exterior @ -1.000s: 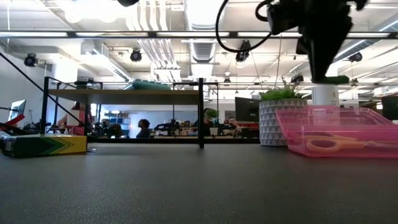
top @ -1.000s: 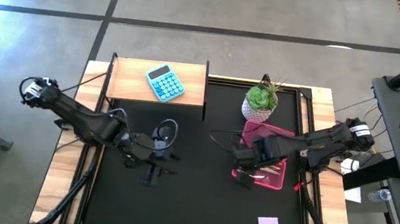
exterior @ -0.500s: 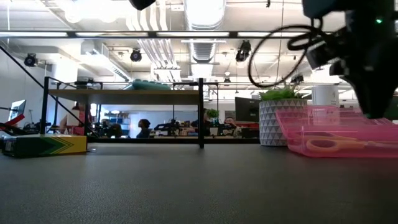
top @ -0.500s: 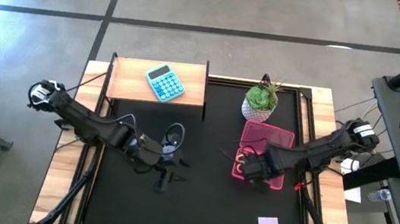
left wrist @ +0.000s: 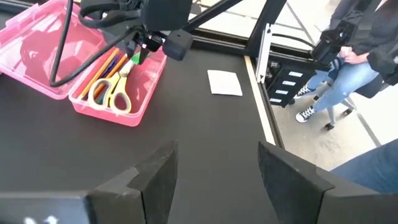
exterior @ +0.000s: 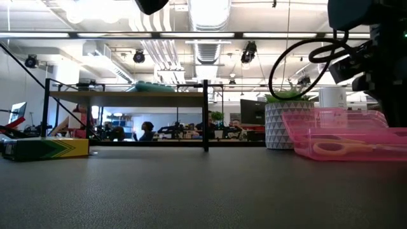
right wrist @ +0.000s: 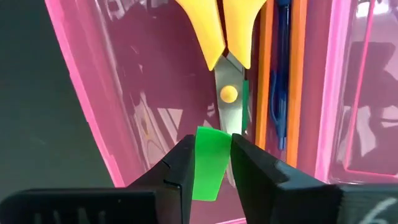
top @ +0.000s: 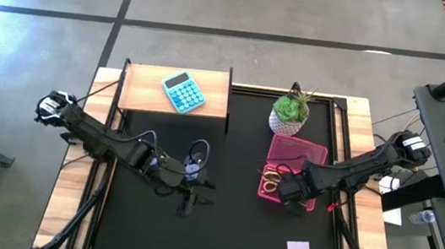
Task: Pack school essentials
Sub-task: Put the green eraser into the supply box, then put the yellow crayon box into the pink supply box
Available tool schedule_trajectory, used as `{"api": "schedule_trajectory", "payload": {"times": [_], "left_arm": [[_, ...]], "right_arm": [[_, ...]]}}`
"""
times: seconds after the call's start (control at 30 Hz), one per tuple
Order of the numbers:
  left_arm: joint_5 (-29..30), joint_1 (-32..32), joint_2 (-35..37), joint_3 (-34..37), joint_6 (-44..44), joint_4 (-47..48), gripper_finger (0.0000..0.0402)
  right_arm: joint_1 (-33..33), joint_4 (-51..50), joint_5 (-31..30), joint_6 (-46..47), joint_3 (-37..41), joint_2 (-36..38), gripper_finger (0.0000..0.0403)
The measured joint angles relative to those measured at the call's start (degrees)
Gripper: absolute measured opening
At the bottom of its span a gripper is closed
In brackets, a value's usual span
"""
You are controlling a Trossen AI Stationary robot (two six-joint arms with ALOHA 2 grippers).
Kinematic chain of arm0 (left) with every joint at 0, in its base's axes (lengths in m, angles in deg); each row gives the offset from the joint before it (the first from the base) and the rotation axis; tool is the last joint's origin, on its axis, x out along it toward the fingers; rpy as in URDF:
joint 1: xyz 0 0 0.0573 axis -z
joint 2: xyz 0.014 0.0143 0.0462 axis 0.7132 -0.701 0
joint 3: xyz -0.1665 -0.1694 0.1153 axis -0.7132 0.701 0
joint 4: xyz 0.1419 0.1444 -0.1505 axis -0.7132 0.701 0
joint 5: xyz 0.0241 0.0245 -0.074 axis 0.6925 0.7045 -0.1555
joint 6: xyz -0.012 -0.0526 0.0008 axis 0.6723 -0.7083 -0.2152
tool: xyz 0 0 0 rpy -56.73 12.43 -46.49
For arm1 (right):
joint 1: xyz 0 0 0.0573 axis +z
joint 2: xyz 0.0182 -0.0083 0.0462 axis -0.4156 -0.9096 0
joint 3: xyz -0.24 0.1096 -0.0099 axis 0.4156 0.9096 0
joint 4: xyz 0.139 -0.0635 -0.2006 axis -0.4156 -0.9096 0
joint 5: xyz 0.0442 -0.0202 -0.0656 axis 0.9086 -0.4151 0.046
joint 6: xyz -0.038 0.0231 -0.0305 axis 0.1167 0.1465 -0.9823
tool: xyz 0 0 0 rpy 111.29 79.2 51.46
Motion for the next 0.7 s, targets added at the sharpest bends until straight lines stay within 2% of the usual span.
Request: {"api": "schedule_trajectory", "payload": {"times": [0.23,0.5,0.7], "left_arm": [[-0.1,0.0,0.1,0.1,-4.1,0.2,0.0203],[-0.1,0.0,0.1,0.1,-4.3,0.2,0.0203],[-0.1,0.0,0.6,0.0,-5.6,7.1,0.0203]], "right_arm": [[0.0,0.4,0.0,0.8,0.8,1.3,0.0108],[0.0,0.6,0.0,0.7,0.8,1.2,0.0149],[0.0,-0.4,0.0,0.6,-1.5,1.7,0.0164]]}}
